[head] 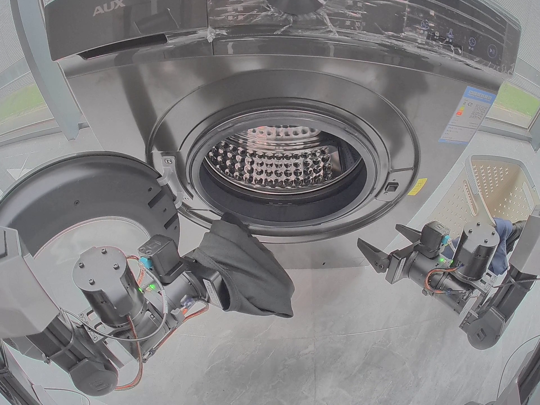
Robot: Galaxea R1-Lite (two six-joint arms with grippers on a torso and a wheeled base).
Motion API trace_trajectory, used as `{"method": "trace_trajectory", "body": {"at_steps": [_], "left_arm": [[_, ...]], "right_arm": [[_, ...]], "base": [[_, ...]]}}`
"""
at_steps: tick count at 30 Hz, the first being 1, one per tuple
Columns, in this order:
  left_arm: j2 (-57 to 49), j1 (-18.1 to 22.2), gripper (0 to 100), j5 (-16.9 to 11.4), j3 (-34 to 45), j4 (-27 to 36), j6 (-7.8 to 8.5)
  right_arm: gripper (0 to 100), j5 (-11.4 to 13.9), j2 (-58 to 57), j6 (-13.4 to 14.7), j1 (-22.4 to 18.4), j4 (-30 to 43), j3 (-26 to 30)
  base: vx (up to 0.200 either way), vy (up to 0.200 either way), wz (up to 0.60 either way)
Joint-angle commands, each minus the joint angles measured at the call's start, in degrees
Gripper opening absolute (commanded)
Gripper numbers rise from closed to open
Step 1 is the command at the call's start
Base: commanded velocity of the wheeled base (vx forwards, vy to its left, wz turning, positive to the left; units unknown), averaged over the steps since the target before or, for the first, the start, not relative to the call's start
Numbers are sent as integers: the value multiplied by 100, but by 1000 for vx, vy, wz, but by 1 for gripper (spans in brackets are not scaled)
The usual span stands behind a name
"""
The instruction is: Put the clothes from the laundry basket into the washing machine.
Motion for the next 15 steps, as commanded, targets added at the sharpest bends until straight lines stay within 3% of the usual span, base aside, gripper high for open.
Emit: {"method": "trace_trajectory", "body": {"at_steps": [1, 13, 15], "left_arm": [[43, -3, 0, -5, 6, -12, -10], [51, -3, 0, -5, 6, -3, -10], [60, 15, 0, -5, -38, -3, -19]], "right_arm": [[100, 2, 8, -1, 17, -2, -1], [100, 2, 17, 26, 44, -2, 25], [100, 11, 17, 34, 96, -2, 52]], "base": [[0, -200, 0], [0, 0, 0], [200, 0, 0]]}}
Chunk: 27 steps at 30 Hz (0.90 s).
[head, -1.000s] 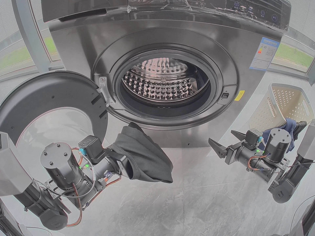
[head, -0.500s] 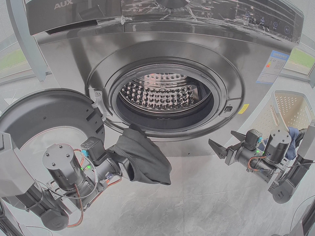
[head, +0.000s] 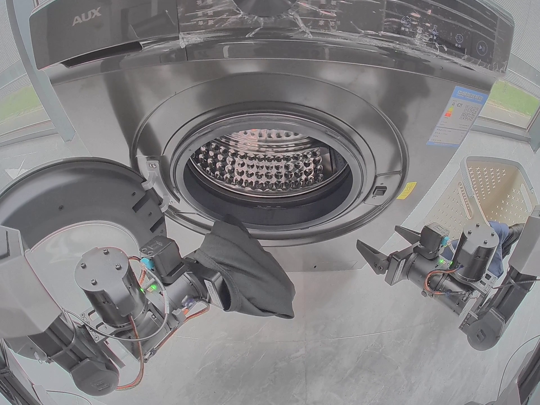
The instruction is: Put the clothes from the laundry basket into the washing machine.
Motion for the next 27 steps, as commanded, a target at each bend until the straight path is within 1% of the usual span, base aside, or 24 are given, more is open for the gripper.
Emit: {"method": "trace_trajectory", "body": {"at_steps": [1, 10, 14, 18, 19, 23, 25, 26, 27], "left_arm": [[20, 15, 0, 2, -44, -3, -21], [99, 50, 0, 20, -88, -12, 31], [81, -3, 0, 20, -123, -12, 40], [81, -143, 0, 99, -149, -12, 163], [81, -187, 0, 134, -158, -12, 207], [284, -126, 0, 134, -448, -3, 216], [433, -29, 0, 81, -703, -3, 286], [459, 41, 0, 46, -800, -3, 348], [468, 50, 0, 37, -817, 5, 365]], "right_arm": [[100, 11, 2, 4, 75, -2, 47], [100, 29, 2, -5, 286, -2, 302], [100, 37, -7, -5, 523, -2, 522], [100, 29, -7, 4, 796, -2, 698], [100, 29, -7, 4, 945, -2, 794], [100, 11, -25, 4, 1103, -2, 882], [100, 11, -25, 4, 1156, -2, 952], [100, 11, -33, 4, 1174, -2, 970], [100, 11, -33, 4, 1174, -2, 970]], "base": [[200, 0, 0], [200, 0, 0], [0, 0, 0], [0, 0, 0], [0, 0, 0], [0, 0, 0], [0, 0, 0], [0, 0, 0], [0, 0, 0]]}}
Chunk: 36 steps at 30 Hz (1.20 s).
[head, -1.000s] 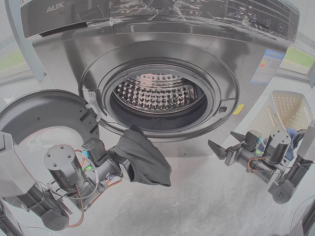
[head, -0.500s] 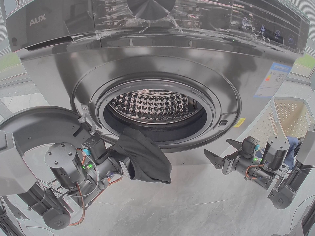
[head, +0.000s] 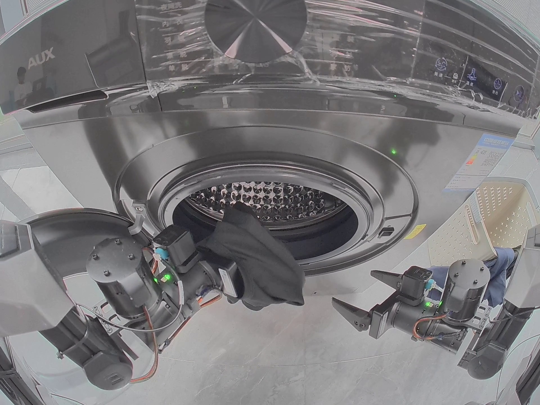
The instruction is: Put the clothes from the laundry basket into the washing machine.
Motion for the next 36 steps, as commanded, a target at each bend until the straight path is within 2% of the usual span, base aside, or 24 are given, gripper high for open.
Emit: {"method": "trace_trajectory", "body": {"at_steps": [1, 2, 4, 7, 9, 10, 11, 13, 18, 23, 26, 31, 36], "left_arm": [[375, 241, 0, -249, -575, 8, 229], [578, 337, 0, -530, -821, -1, 256], [780, 434, 0, -732, -1067, 8, 247], [1061, 487, 0, -820, -1278, 34, 220], [1246, 478, 0, -846, -1374, 8, 124], [1439, 478, 0, -846, -1533, -1, -52], [1544, 487, 0, -846, -1647, -1, -157], [1755, 504, 0, -855, -1893, -10, -254], [2028, 601, 0, -1066, -2447, 8, -272], [2318, 645, 0, -970, -2930, 192, -298], [2458, 777, 0, -820, -3282, 570, -289], [2423, 856, 0, -838, -3616, 1124, -316], [2502, 786, 0, -706, -3897, 1221, -430]], "right_arm": [[100, -2, -14, 2, 108, -2, 118], [100, -2, -14, 2, 117, -2, 127], [100, -11, -23, 2, 143, -2, 136], [100, -11, -49, 2, 143, -2, 171], [100, -11, -49, 2, 143, -2, 171], [100, -11, -49, 2, 143, -2, 171], [100, -2, -40, 2, 143, -2, 171], [100, -2, -23, 2, 143, -2, 162], [100, -2, -40, 2, 143, -2, 162], [100, -2, -23, 10, 143, -2, 153], [100, -2, 4, 2, 161, -2, 145], [100, -2, 13, 10, 152, -2, 145], [100, -11, 13, 10, 152, -2, 127]], "base": [[0, 0, 0], [0, 0, 0], [0, 0, 0], [0, 0, 0], [0, 0, 0], [0, 0, 0], [0, 0, 0], [0, 0, 0], [0, 0, 0], [0, 0, 0], [0, 0, 0], [0, 0, 0], [0, 0, 0]]}}
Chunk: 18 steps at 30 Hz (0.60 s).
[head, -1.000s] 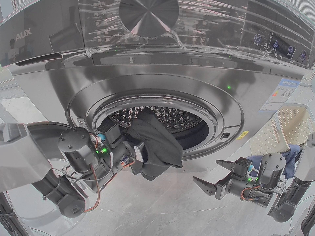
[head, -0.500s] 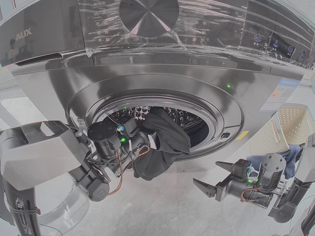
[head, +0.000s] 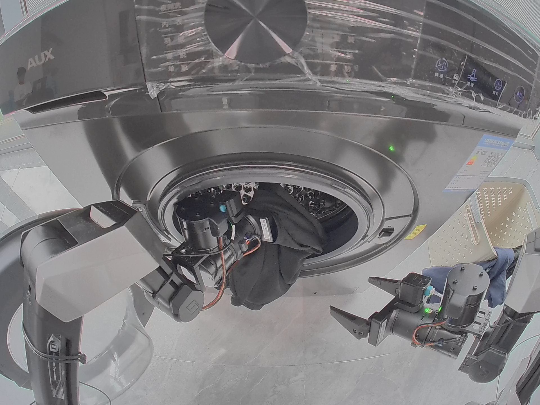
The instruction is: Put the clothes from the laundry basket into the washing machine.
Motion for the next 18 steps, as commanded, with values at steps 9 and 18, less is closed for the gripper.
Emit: {"method": "trace_trajectory", "body": {"at_steps": [9, 18], "left_arm": [[140, -63, 0, 67, -359, 177, -47], [412, -89, 0, 85, -1590, 986, -478]], "right_arm": [[100, 0, 24, -1, -3, -2, -28], [100, 0, 32, 8, 6, -2, -37]], "base": [[0, 0, 0], [0, 0, 0]]}}
